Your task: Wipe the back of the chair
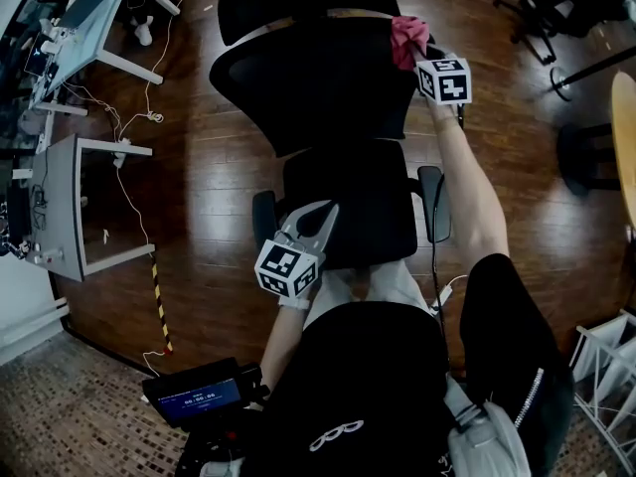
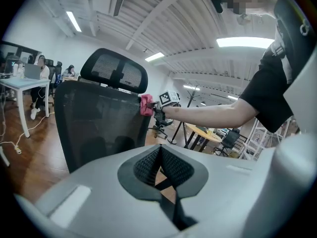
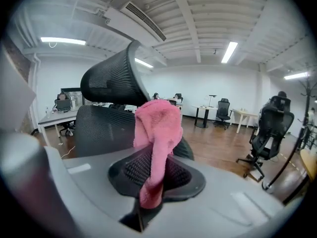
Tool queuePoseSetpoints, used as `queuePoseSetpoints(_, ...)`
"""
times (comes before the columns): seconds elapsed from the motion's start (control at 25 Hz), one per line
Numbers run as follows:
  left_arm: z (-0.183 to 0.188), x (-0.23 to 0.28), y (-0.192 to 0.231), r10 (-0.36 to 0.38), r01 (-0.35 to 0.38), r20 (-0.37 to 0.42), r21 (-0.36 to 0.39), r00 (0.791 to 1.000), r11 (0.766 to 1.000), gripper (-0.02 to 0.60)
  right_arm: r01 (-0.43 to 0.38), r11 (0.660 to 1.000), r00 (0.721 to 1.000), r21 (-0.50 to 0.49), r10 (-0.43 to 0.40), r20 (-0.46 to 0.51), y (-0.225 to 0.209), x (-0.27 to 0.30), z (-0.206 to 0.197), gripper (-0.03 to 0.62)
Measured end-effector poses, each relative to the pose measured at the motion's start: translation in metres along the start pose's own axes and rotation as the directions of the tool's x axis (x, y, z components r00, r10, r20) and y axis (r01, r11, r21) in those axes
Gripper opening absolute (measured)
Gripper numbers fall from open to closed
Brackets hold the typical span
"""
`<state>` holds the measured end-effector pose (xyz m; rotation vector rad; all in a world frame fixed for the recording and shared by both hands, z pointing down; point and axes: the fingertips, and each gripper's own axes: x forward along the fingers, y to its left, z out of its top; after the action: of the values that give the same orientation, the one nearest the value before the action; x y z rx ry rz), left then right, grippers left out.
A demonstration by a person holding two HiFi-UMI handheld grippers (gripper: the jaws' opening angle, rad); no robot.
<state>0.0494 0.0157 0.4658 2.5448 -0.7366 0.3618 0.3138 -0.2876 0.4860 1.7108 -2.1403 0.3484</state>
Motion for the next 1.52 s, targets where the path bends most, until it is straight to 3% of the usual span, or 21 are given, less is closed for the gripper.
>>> queuePoseSetpoints(0.2,-0.004,0.009,-0.002,-0.003,0.003,-0.007,0.003,1.000,1.000,-0.011,0.084,0.996,0.996,0.034,-0.083,-0.021,-0.036,-0.016,-0.021,0.043)
queuePoseSetpoints(0.36,-0.002,0.007,-0.005,-0.011,0.011,-0.006,-0.001,1.000,1.000,-0.011,0.232,0.972,0.971,0.037,-0.229,-0.068,-0.067,-0.040,-0.035,0.043)
queuePoseSetpoints(0.48,-0.005,0.007,-0.006,-0.014,0.014,-0.004,-0.009,1.000,1.000,-0.011,0.272,0.962,0.958,0.026,-0.268,-0.104,-0.074,-0.047,-0.048,0.043)
queuePoseSetpoints(0.72,-0.003,0.002,0.000,-0.010,0.010,0.007,-0.011,1.000,1.000,-0.011,0.219,0.975,0.965,-0.020,-0.220,-0.143,-0.046,-0.027,-0.052,0.041)
queuePoseSetpoints(1.52,-0.019,-0.054,0.053,0.100,-0.094,0.077,-0.076,0.992,0.993,-0.011,-0.010,0.981,0.992,-0.194,-0.015,-0.126,0.136,0.071,-0.022,0.043)
